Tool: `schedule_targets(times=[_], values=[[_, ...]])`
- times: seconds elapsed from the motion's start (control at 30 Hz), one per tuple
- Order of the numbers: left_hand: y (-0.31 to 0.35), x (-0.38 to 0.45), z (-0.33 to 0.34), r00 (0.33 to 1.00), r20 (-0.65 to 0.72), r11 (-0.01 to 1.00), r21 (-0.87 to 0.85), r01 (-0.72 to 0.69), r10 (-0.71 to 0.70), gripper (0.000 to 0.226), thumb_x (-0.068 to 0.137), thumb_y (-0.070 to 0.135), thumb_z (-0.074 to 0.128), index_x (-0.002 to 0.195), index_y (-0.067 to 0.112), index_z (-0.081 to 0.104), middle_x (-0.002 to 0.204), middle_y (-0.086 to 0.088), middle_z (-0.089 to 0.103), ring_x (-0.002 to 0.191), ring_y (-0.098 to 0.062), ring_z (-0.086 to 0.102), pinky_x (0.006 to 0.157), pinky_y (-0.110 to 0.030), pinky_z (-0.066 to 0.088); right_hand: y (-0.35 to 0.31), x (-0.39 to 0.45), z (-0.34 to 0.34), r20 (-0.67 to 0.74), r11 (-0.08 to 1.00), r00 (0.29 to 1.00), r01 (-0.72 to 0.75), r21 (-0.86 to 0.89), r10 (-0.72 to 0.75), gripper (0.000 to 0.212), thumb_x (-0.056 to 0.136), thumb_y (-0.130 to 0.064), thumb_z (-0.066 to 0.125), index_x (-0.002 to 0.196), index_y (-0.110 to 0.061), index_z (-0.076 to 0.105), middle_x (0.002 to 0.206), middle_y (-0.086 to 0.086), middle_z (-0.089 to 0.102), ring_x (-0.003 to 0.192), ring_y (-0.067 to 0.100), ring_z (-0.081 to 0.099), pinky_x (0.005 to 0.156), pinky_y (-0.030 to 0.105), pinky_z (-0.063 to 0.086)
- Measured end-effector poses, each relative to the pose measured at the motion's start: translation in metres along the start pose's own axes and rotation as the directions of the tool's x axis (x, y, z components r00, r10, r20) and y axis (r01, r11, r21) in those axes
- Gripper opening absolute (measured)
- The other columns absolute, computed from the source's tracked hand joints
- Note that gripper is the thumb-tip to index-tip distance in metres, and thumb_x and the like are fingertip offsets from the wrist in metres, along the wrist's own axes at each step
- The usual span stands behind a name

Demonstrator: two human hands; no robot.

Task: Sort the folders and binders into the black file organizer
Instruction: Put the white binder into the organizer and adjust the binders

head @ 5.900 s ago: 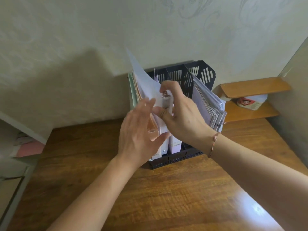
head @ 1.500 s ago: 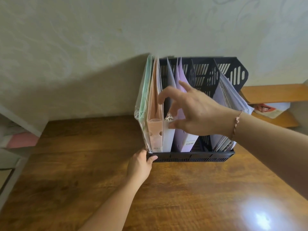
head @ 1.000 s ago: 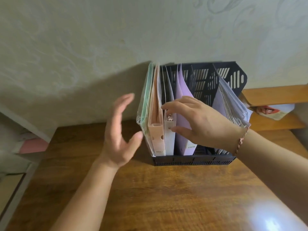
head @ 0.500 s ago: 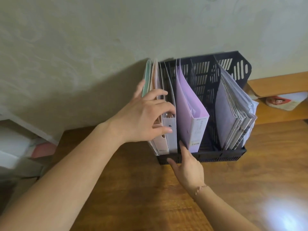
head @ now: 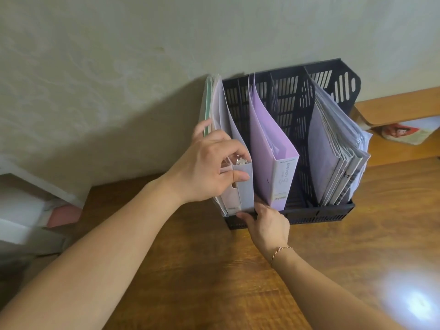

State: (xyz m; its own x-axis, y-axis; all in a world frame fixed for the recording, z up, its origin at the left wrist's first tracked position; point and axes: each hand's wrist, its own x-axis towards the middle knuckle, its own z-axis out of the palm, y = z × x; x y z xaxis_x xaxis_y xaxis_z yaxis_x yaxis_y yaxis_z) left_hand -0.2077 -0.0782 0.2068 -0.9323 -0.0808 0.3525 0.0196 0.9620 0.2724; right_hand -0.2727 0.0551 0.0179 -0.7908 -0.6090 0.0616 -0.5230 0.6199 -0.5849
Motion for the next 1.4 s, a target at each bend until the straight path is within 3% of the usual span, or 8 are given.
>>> schedule_targets(times=[0.13, 0.2, 0.27, 0.37, 0.53, 0.77, 0.97, 1.4], values=[[0.000, 0.000, 0.002, 0.999, 0.002, 0.997, -0.062, 0.041, -0.041, 0.030, 0.073, 0.036, 0.078, 0.096, 0.026, 0.060, 0.077, 0.022, 0.050, 0.079, 0.008, 0.051, 0.120, -0.039, 0.010, 0.001, -0.006, 0.002, -0.030, 1.000, 1.000, -0.009, -0.022, 0.009, 0.029, 0.082, -0.053, 0.065, 0.086, -0.025, 0.070, 0.102, -0.005, 0.074, 0.072, 0.017, 0.068, 0.044, 0.014, 0.019], [-0.004, -0.002, -0.002, 0.999, 0.049, 0.999, -0.028, 0.020, -0.019, 0.036, 0.076, 0.045, 0.074, 0.100, 0.031, 0.051, 0.086, 0.017, 0.057, 0.087, 0.005, 0.055, 0.120, -0.034, 0.002, 0.002, -0.008, 0.004, -0.046, 1.000, 0.999, 0.002, -0.005, -0.003, 0.030, 0.083, -0.052, 0.064, 0.094, -0.025, 0.070, 0.107, -0.005, 0.073, 0.074, 0.017, 0.069, 0.046, 0.017, 0.031], [-0.007, -0.004, -0.006, 0.997, 0.067, 0.998, 0.035, -0.052, 0.049, 0.039, 0.075, 0.049, 0.072, 0.101, 0.026, 0.054, 0.099, 0.010, 0.061, 0.104, -0.003, 0.056, 0.120, -0.040, 0.001, 0.003, -0.009, 0.004, -0.050, 1.000, 0.999, 0.008, 0.007, -0.008, 0.034, 0.084, -0.052, 0.062, 0.103, -0.025, 0.069, 0.112, -0.006, 0.071, 0.077, 0.018, 0.069, 0.052, 0.023, 0.043], [-0.012, -0.007, -0.011, 0.979, 0.040, 0.962, 0.180, -0.204, 0.200, 0.042, 0.074, 0.049, 0.075, 0.103, 0.019, 0.063, 0.106, 0.007, 0.066, 0.121, -0.015, 0.053, 0.118, -0.054, 0.010, 0.005, -0.012, 0.005, -0.057, 1.000, 0.998, 0.010, -0.004, -0.010, 0.030, 0.086, -0.052, 0.060, 0.100, -0.027, 0.069, 0.111, -0.007, 0.071, 0.074, 0.015, 0.069, 0.051, 0.022, 0.041], [-0.025, -0.017, -0.006, 0.921, -0.118, 0.905, 0.270, -0.329, 0.371, 0.034, 0.081, 0.037, 0.079, 0.105, 0.013, 0.075, 0.108, 0.001, 0.073, 0.111, -0.021, 0.064, 0.110, -0.058, 0.031, 0.004, -0.016, 0.009, -0.090, 0.999, 0.995, -0.039, 0.017, 0.040, 0.025, 0.088, -0.049, 0.059, 0.098, -0.029, 0.071, 0.109, -0.012, 0.071, 0.074, 0.012, 0.068, 0.049, 0.021, 0.037], [-0.027, -0.022, 0.008, 0.896, -0.273, 0.931, 0.206, -0.301, 0.350, 0.026, 0.082, 0.026, 0.080, 0.101, 0.008, 0.077, 0.106, -0.004, 0.075, 0.106, -0.022, 0.068, 0.097, -0.054, 0.046, 0.001, -0.018, 0.015, -0.129, 0.999, 0.991, -0.035, -0.014, 0.033, 0.033, 0.087, -0.051, 0.058, 0.103, -0.026, 0.073, 0.108, -0.011, 0.072, 0.071, 0.014, 0.069, 0.051, 0.022, 0.041], [-0.030, -0.025, 0.007, 0.909, -0.243, 0.927, 0.251, -0.278, 0.338, 0.032, 0.081, 0.029, 0.081, 0.105, 0.009, 0.076, 0.113, -0.005, 0.072, 0.112, -0.023, 0.065, 0.105, -0.051, 0.040, 0.000, -0.021, 0.014, -0.147, 1.000, 0.989, -0.007, -0.027, 0.003, 0.035, 0.088, -0.047, 0.059, 0.110, -0.023, 0.070, 0.113, -0.008, 0.071, 0.069, 0.018, 0.070, 0.050, 0.027, 0.050], [-0.029, -0.025, 0.002, 0.931, -0.207, 0.938, 0.241, -0.248, 0.300, 0.033, 0.081, 0.033, 0.080, 0.107, 0.013, 0.075, 0.117, -0.002, 0.071, 0.117, -0.023, 0.061, 0.106, -0.052, 0.038, -0.002, -0.023, 0.011, -0.149, 0.999, 0.988, -0.042, -0.006, 0.040, 0.035, 0.090, -0.047, 0.057, 0.114, -0.025, 0.069, 0.115, -0.011, 0.069, 0.075, 0.015, 0.070, 0.054, 0.026, 0.051]])
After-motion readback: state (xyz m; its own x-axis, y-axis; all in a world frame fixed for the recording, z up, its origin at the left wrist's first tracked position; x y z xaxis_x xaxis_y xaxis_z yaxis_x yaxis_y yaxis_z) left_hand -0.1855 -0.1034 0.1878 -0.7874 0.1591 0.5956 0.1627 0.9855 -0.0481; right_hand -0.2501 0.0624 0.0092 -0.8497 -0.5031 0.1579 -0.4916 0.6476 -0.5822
